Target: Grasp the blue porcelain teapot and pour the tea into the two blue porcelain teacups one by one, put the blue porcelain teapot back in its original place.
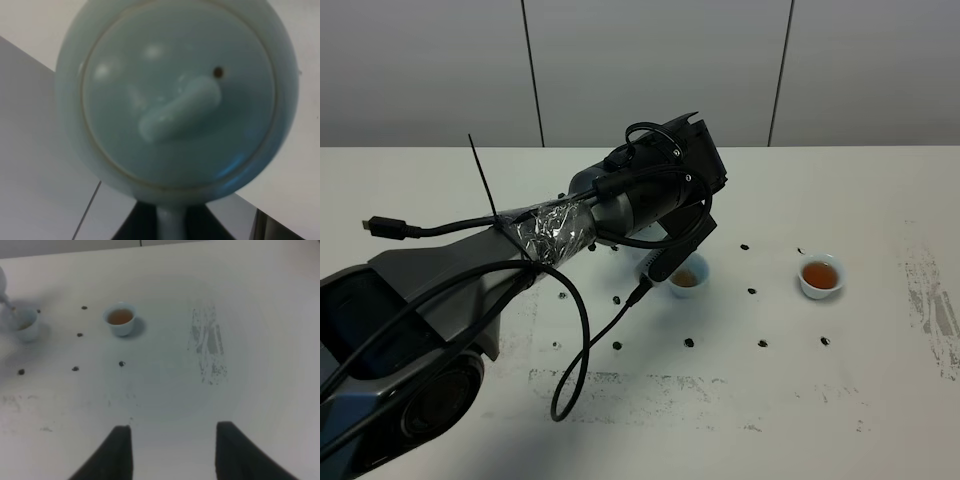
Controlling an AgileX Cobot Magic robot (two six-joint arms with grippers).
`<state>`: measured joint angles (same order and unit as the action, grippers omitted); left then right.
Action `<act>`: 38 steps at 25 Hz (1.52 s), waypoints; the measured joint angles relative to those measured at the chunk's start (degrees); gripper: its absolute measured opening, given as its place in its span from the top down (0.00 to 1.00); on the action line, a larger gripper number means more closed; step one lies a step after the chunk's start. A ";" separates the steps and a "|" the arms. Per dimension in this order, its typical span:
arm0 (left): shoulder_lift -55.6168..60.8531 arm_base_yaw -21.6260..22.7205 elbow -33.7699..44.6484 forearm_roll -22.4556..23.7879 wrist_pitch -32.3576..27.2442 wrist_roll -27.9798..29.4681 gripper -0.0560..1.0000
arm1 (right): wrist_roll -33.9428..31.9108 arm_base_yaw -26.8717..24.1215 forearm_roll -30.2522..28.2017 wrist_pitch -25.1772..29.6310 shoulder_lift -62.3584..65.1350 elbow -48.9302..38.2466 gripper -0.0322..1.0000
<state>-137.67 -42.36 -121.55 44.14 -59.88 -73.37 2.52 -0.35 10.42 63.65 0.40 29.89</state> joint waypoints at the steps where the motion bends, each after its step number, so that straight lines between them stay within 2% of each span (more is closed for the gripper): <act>1: 0.00 0.00 0.00 0.00 0.00 -0.15 0.87 | 0.00 0.00 0.00 0.00 0.00 0.00 0.61; 18: 0.00 -0.73 0.00 4.37 0.17 -0.58 0.87 | 0.00 0.00 0.00 0.00 0.00 0.00 0.61; 25: 0.00 -0.96 0.00 4.47 0.28 -3.04 0.87 | 0.00 0.00 0.00 0.00 0.00 0.00 0.61; 38: 0.00 -1.13 0.00 5.65 0.42 -3.42 0.87 | 0.00 0.00 0.00 0.00 0.00 0.00 0.61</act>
<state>-137.67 -43.49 -121.55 49.78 -59.46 -76.79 2.52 -0.35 10.42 63.65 0.40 29.89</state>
